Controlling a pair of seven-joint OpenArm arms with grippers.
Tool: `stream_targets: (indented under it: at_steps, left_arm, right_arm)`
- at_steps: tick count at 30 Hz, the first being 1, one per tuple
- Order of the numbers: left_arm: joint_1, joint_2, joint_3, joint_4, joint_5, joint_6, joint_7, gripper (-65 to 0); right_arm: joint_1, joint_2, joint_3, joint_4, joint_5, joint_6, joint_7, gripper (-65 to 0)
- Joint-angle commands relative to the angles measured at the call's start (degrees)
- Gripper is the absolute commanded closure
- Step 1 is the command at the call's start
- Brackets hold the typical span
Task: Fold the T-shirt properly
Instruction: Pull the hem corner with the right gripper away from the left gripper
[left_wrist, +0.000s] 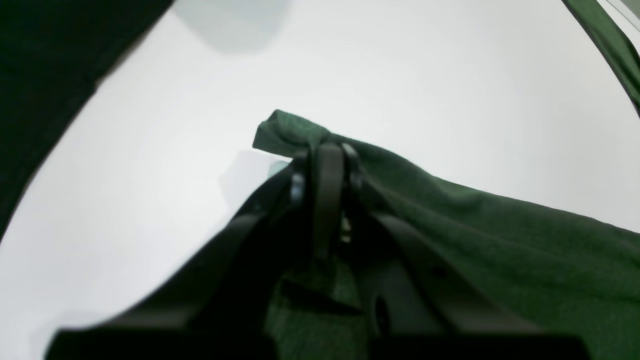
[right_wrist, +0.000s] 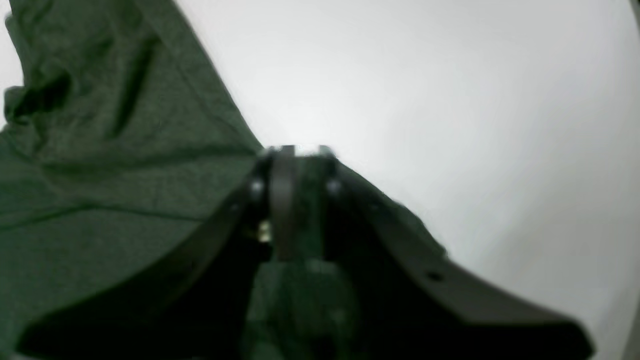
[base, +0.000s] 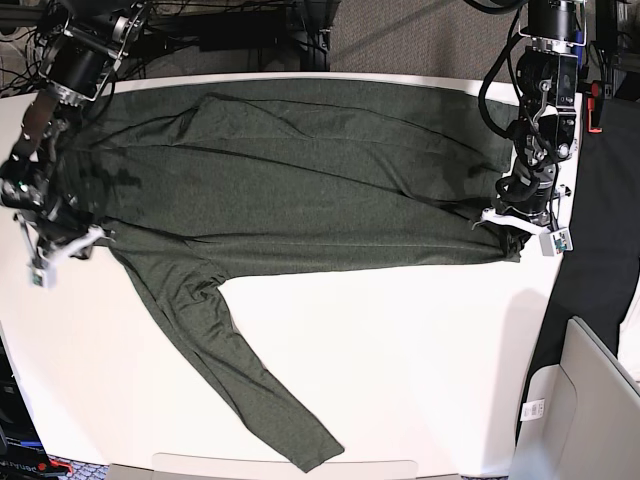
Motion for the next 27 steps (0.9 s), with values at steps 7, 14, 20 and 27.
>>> stream_targets:
  at_steps: [7, 14, 20, 27]
  left_arm:
    - [-0.93, -0.7, -0.14, 0.98, 0.29, -0.24, -1.47, 0.0]
    - [-0.75, -0.7, -0.14, 0.98, 0.29, -0.24, -1.47, 0.0]
    - [-1.02, -0.7, -0.14, 0.98, 0.29, -0.24, -1.47, 0.0]
    - [-1.02, -0.7, -0.14, 0.98, 0.29, -0.24, -1.47, 0.0]
  right_arm:
    - [6.68, -1.25, -5.77, -2.37, -10.59, 0.11, 5.0, -16.4]
    - [9.5, -1.16, -5.68, -9.4, -11.47, 0.2, 5.26, -16.4]
    - [9.23, -1.25, -5.68, -10.46, -11.91, 0.11, 8.43, -16.5]
    - [9.85, -0.81, -5.68, -15.12, -11.91, 0.11, 8.6, -38.5]
